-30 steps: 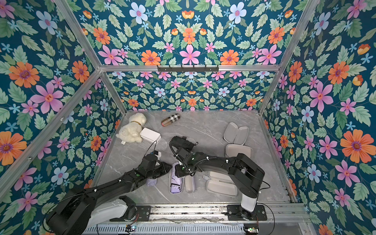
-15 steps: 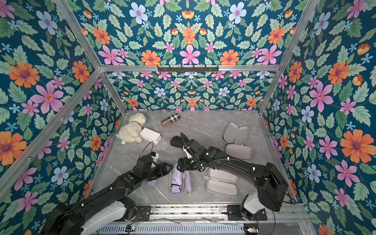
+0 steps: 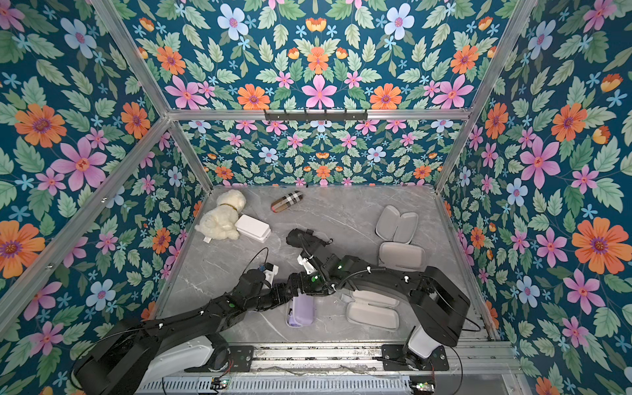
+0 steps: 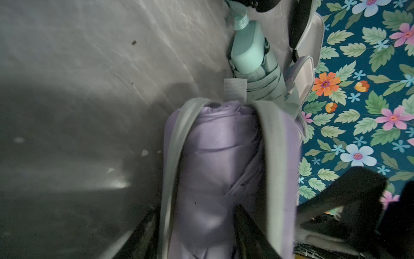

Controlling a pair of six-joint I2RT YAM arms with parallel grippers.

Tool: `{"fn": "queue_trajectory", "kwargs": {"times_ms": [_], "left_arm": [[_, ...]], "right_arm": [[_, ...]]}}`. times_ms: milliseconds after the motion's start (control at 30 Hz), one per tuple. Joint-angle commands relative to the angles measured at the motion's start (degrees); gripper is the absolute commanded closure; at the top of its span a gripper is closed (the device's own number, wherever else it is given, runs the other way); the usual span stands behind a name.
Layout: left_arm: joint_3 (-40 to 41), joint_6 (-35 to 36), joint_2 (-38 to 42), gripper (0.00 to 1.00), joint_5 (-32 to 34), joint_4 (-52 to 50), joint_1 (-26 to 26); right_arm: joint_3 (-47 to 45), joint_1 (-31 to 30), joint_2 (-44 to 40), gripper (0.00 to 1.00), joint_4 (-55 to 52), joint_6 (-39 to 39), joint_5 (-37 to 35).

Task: Put umbrellas into zippered umbrella sleeves
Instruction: Close the umbrella sleeve at the center of the board.

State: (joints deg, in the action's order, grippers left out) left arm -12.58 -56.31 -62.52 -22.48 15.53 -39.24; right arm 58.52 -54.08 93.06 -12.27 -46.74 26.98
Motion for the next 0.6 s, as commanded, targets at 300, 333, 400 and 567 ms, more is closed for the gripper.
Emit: {"fn": "queue_trajectory", "kwargs": {"times_ms": [300,333,400,567], "left_arm": [[-1.82,4.33,9.73,0.26,-0.71,-14.27,6.92],[-1.19,3.41,10.68,0.23,-1.71,-12.58,6.88],[0.18,1.26,11.7,0.2,-3.16,-9.25,6.36],[2.29,-0.27,9.48,0.17,-1.72,-5.02,3.13]], "right_arm": [[-3.7,0.38,2.54,0.09,4.63,-3.43,-0.35],[-3.84,0.43,2.48,0.09,5.2,-3.85,-0.31],[-3.79,0.47,2.53,0.1,6.82,-5.11,0.23],[-4.33,0.47,2.86,0.13,15.71,-11.14,3.55]]}}
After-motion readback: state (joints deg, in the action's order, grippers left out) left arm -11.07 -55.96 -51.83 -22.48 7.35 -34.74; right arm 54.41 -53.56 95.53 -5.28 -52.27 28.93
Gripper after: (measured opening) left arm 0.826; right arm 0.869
